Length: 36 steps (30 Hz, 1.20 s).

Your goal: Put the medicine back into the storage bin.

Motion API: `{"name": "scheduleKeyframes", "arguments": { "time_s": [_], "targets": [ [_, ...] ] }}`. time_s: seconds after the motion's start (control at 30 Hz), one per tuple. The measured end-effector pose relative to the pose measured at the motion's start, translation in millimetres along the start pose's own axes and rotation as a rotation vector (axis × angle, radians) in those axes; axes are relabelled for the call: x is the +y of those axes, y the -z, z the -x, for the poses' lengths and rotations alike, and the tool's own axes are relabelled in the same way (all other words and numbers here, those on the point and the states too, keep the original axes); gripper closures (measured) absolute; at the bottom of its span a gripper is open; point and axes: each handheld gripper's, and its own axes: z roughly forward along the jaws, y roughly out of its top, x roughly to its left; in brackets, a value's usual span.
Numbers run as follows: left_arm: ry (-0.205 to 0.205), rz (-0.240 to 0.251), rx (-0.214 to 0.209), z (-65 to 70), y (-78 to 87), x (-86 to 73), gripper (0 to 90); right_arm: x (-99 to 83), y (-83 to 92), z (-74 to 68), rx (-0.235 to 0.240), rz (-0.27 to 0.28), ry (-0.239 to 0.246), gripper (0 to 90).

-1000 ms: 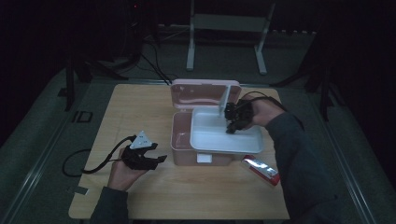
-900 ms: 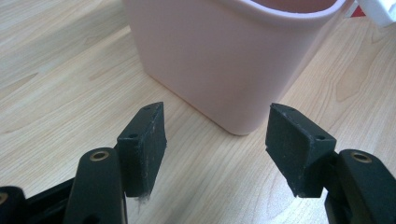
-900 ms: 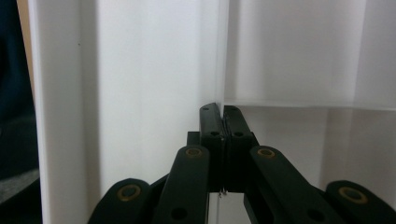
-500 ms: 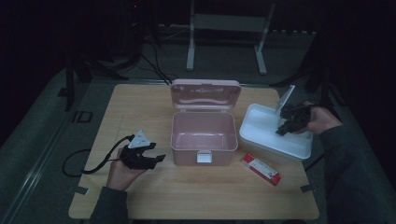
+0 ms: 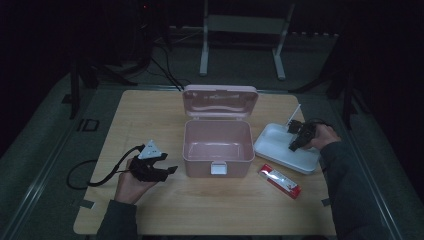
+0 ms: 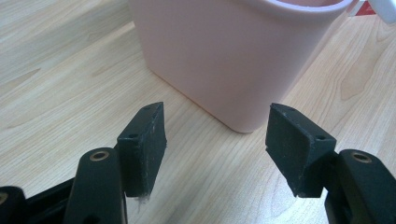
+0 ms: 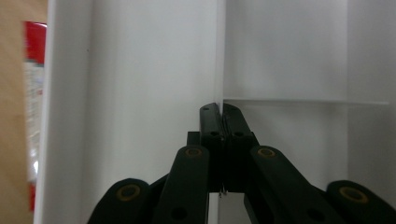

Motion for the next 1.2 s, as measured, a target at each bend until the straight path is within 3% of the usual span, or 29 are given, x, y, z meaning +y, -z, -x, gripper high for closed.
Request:
{"name": "scheduleKeyframes", "arguments": {
  "time_s": [0.03,0.13,0.27,0.43,0.77,1.1,1.2],
  "targets": [
    [0.0,0.0,0.001,0.1,0.1,0.0,37.7,3.2,-9.8,1.4,-0.019,-0.033,0.002,89.5],
    [0.001,0.001,0.001,0.0,0.2,-0.1,37.7,2.6,-18.9,4.2,-0.007,-0.026,-0.018,89.5],
    [-0.001,-0.001,-0.001,0.0,-0.5,-0.1,37.7,2.8,-28.8,2.0,-0.016,-0.06,-0.021,86.2],
    [-0.003,-0.003,0.0,-0.1,-0.8,-0.4,37.7,1.1,-21.6,-2.7,-0.015,-0.043,-0.029,76.1],
    [0.001,-0.001,0.001,0.4,-0.4,-0.4,37.7,-1.3,-6.9,-37.3,-0.008,-0.017,-0.013,56.9],
    [0.001,0.002,0.003,0.7,0.4,-0.8,37.7,-5.7,-5.7,-72.2,0.001,0.019,0.003,53.7],
    [-0.001,0.0,0.002,0.9,0.1,-0.8,37.7,-7.1,-7.9,-83.3,0.032,0.015,-0.001,51.1]
  ]
}}
